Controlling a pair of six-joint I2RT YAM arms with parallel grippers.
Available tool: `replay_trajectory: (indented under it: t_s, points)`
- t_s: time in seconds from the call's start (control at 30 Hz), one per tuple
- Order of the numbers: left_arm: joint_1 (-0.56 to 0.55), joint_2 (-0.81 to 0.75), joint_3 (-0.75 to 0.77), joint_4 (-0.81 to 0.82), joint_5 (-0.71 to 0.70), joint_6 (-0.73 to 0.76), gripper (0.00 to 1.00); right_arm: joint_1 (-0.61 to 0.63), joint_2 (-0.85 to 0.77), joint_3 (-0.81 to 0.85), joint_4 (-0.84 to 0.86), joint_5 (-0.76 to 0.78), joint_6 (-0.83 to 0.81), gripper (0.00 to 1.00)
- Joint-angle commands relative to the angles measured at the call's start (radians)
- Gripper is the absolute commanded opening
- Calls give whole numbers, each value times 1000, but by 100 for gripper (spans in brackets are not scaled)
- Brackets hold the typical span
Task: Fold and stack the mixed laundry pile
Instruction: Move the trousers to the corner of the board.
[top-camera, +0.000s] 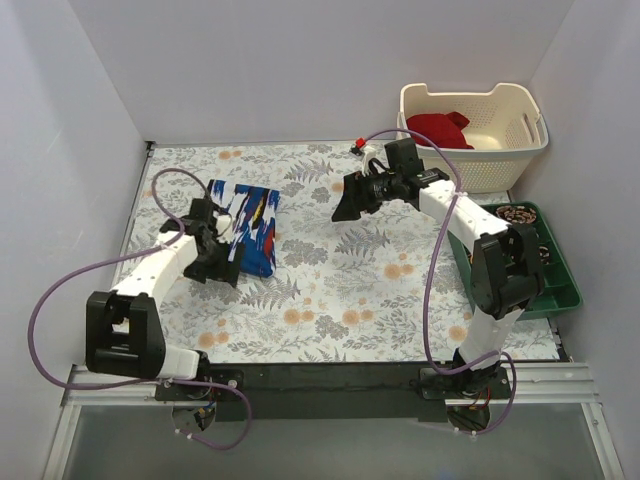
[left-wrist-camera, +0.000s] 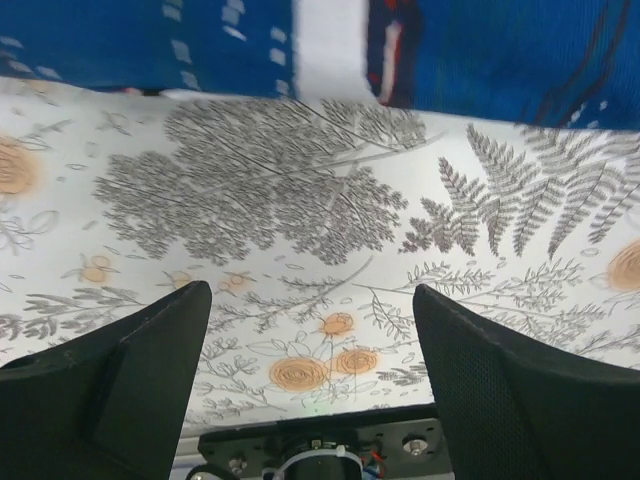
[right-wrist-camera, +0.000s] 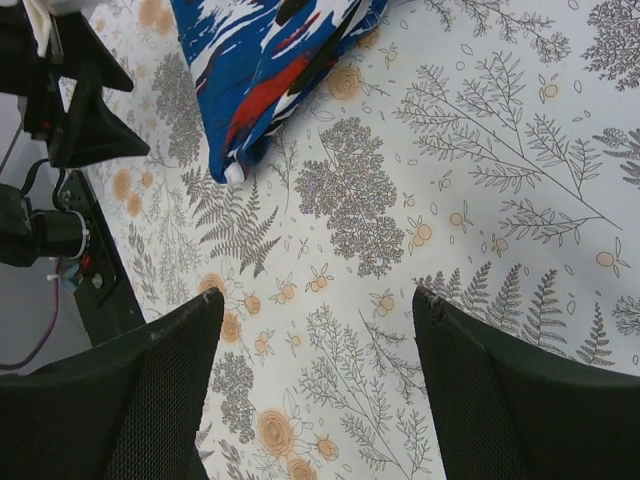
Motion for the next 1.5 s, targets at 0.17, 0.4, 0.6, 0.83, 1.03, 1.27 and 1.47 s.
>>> replay_trajectory:
  t_s: [0.17,0.4,0.6,0.83,1.03,1.27,1.47]
  points:
    - [-127,200,3,164,-117,-180,82,-13,13,15,-4,33,-14,81]
    - [-128,368,114,333,-84,-296,84,-50,8,16,-7,31,-17,82]
    - [-116,576,317,393,-93,-350,84,-76,22,18,-5,20,-12,83]
    - [-87,779,556,433,-122,-289,84,-102,24,36,-5,2,-4,84]
    - [-1,860,675,419,-93,-191,84,-116,8,38,-7,-9,-11,84]
    - [5,845,724,399,-80,-133,86,-148,-1,160,-66,57,-64,86]
    - [11,533,566,375,117,-85,92,-263,-41,373,-120,264,-239,98]
